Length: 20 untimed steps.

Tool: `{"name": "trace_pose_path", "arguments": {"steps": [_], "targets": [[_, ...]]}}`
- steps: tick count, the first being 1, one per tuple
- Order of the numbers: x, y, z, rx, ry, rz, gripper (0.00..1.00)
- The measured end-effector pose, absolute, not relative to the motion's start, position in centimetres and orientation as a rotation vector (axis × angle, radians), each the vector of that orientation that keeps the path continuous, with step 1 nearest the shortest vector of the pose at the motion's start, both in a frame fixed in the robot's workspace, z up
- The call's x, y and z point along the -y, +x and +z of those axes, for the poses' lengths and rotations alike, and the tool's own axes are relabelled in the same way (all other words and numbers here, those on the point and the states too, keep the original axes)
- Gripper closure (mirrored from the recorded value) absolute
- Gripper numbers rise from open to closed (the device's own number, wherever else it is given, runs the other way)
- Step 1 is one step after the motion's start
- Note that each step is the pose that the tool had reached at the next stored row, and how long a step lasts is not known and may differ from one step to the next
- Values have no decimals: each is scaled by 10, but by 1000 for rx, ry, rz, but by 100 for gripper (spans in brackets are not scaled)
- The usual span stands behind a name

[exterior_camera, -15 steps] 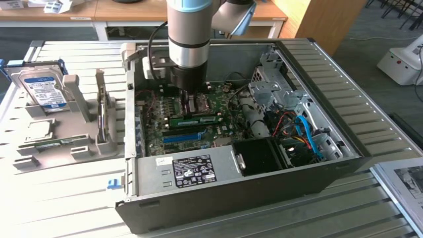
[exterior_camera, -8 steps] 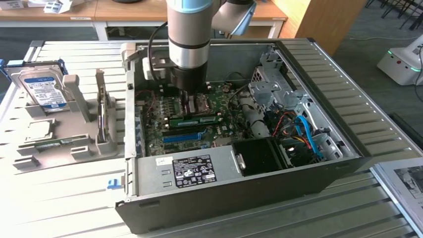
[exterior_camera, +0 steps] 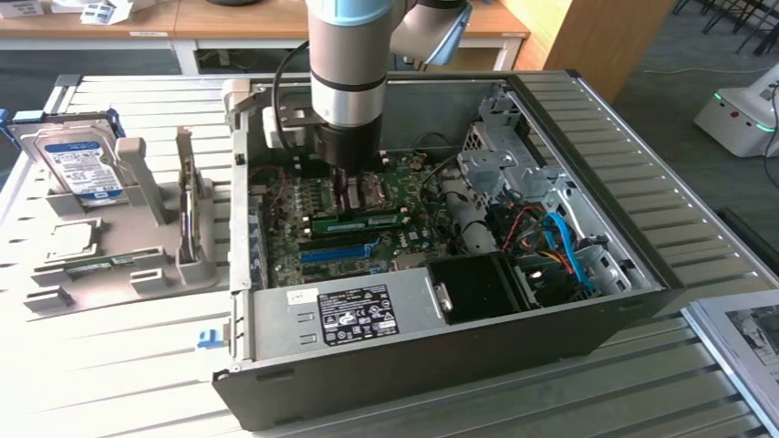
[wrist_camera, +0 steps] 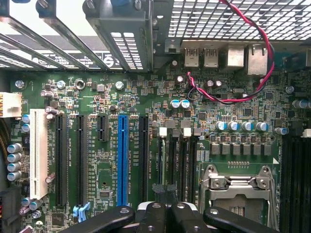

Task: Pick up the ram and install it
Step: 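Press down the ram until it locks into place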

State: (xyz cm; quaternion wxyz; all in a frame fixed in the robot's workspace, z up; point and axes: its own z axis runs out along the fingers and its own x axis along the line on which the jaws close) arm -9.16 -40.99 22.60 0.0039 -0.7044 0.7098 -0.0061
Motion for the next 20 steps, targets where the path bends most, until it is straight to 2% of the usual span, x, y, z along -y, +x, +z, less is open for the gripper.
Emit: {"name": "trace_pose_path", "arguments": {"steps": [20], "targets": [[411, -92, 224, -2224, -2208, -19, 90]]}}
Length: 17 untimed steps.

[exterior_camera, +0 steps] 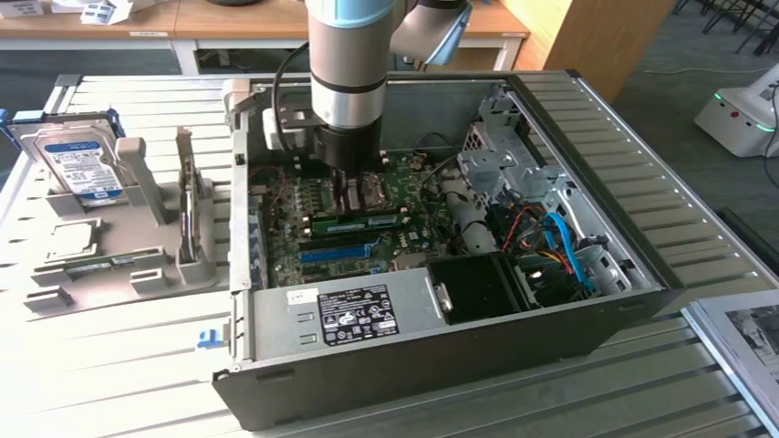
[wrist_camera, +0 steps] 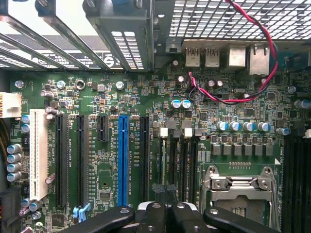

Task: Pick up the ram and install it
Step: 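Press down the ram until it locks into place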

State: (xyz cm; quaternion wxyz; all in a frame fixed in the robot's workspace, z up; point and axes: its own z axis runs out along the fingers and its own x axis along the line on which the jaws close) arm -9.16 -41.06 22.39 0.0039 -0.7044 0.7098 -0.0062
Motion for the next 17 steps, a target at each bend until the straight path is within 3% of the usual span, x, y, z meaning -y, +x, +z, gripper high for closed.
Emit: {"name": "trace_pose_path", "arguments": {"steps": [17], "targets": [[411, -92, 223, -2224, -2207, -20, 90]]}}
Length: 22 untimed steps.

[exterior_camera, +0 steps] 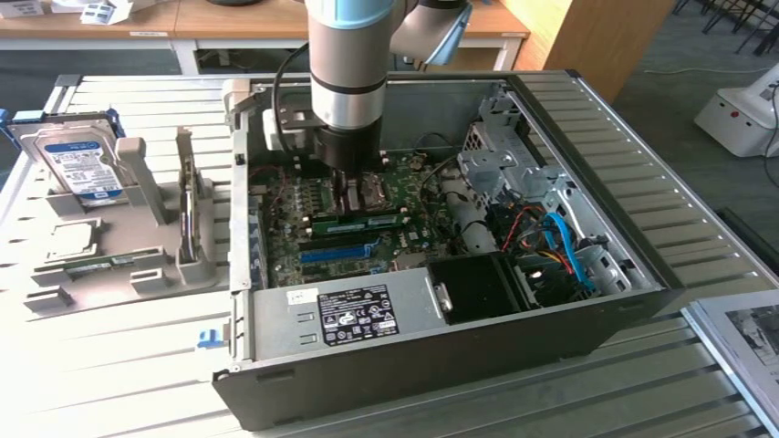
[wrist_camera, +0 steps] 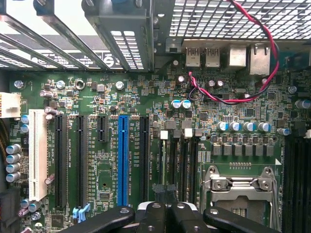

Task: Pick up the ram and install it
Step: 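Press down the ram until it locks into place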

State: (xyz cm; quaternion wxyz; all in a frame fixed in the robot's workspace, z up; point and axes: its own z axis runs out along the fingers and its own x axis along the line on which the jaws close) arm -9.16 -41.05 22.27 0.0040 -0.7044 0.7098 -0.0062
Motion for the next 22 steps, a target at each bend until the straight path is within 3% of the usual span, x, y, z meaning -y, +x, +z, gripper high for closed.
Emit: {"name": "trace_pose_path", "arguments": {"steps": [22], "targets": [[410, -91, 224, -2223, -2206, -19, 90]]}}
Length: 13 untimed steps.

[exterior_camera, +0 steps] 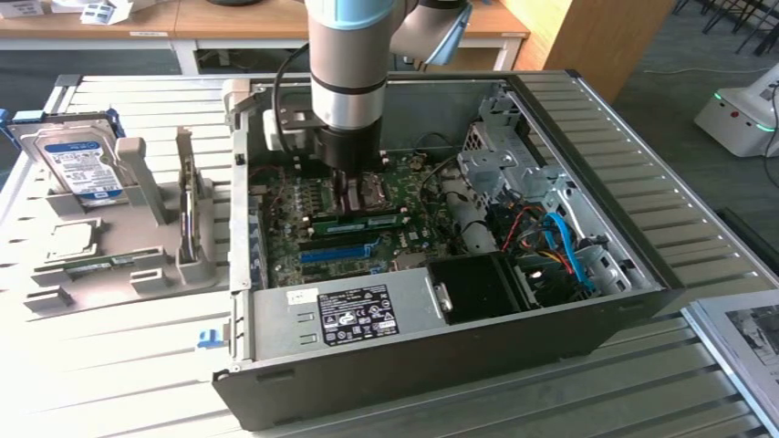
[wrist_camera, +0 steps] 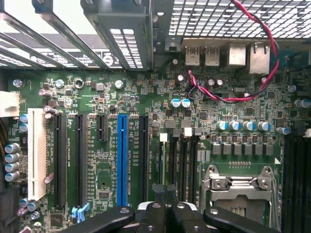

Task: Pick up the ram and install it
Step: 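Press down the ram until it locks into place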

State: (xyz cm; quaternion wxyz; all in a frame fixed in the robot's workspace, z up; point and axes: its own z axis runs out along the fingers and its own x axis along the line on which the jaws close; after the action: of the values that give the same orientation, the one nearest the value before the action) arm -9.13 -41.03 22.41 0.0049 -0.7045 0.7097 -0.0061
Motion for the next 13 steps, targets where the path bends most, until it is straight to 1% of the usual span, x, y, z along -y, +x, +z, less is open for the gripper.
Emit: {"name": "trace_pose_path", "arguments": {"steps": [13], "targets": [[411, -92, 247, -2224, -2207, -19, 90]]}}
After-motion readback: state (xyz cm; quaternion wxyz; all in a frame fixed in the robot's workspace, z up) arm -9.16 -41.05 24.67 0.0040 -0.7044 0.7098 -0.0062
